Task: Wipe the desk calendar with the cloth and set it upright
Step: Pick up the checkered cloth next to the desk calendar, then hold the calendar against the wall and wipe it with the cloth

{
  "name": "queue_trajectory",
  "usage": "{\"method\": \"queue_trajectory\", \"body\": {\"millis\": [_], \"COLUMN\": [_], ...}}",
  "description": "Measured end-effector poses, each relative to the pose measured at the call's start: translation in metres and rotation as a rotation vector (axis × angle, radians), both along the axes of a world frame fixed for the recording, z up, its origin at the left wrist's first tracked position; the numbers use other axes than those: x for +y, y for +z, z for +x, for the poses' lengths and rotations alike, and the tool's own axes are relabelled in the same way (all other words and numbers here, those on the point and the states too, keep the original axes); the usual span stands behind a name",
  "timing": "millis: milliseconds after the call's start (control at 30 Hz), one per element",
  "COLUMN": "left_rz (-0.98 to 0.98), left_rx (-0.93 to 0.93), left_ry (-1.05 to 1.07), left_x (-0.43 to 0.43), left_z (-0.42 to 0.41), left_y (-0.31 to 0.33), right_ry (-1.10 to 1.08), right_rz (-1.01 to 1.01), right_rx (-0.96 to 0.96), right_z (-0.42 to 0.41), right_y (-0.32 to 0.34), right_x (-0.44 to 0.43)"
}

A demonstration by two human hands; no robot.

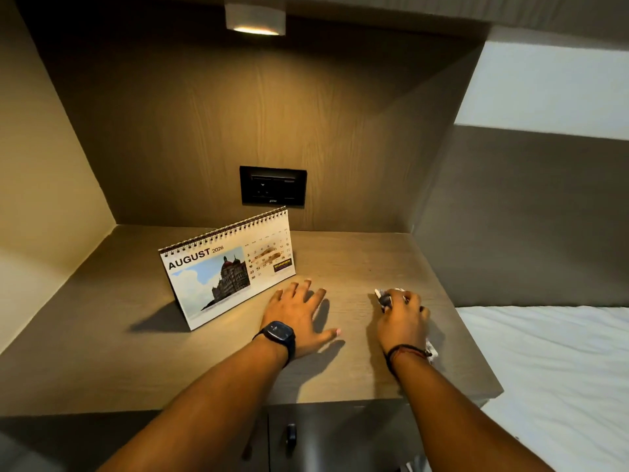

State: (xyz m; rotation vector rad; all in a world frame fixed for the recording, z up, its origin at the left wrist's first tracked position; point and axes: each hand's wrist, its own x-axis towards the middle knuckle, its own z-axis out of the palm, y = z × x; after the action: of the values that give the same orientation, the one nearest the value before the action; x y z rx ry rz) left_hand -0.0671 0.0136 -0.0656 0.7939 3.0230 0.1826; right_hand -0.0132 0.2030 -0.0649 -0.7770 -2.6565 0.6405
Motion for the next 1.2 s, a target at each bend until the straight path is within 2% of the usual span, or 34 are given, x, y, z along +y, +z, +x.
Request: {"method": "queue_trajectory", "body": {"millis": [133, 233, 300, 400, 500, 633, 833, 967, 1033, 1200], "left_rz": [0.089, 0.154, 0.129, 0.063, 0.003, 0.045, 0.077, 0.056, 0.045, 0.033], "left_rx": [0.264, 0.399, 0.432, 0.363, 0.164, 0.052, 0.103, 0.119, 0.134, 0.129], "left_ry": [-0.025, -0.052, -0.031, 0.012, 0.003, -0.081, -0.129, -0.119, -0.118, -0.1], "left_x": [-0.028, -0.05, -0.06, -0.065, -0.065, -0.066, -0.068, -0.068, -0.068, -0.068], "left_z": [-0.035, -0.071, -0.094, -0.119, -0.133, -0.141, -0.144, -0.145, -0.145, -0.147], "left_y": [0.054, 0.098, 0.119, 0.131, 0.13, 0.121, 0.115, 0.111, 0.11, 0.107], "right_ry": [-0.032, 0.022, 0.035, 0.021, -0.006, -0.075, 0.003, -0.201, -0.237, -0.053], "right_rz": [-0.28, -0.43, -0.524, -0.597, -0.634, -0.681, -0.583, -0.702, -0.705, -0.6], "right_rx": [0.333, 0.451, 0.481, 0.523, 0.565, 0.575, 0.615, 0.528, 0.492, 0.53], "right_z": [-0.029, -0.054, -0.071, -0.095, -0.114, -0.129, -0.12, -0.129, -0.13, -0.106], "right_y": [0.016, 0.029, 0.034, 0.036, 0.034, 0.031, 0.014, 0.014, 0.02, 0.012], "right_x": [-0.051, -0.098, -0.127, -0.157, -0.178, -0.197, -0.234, -0.221, -0.223, -0.248]}}
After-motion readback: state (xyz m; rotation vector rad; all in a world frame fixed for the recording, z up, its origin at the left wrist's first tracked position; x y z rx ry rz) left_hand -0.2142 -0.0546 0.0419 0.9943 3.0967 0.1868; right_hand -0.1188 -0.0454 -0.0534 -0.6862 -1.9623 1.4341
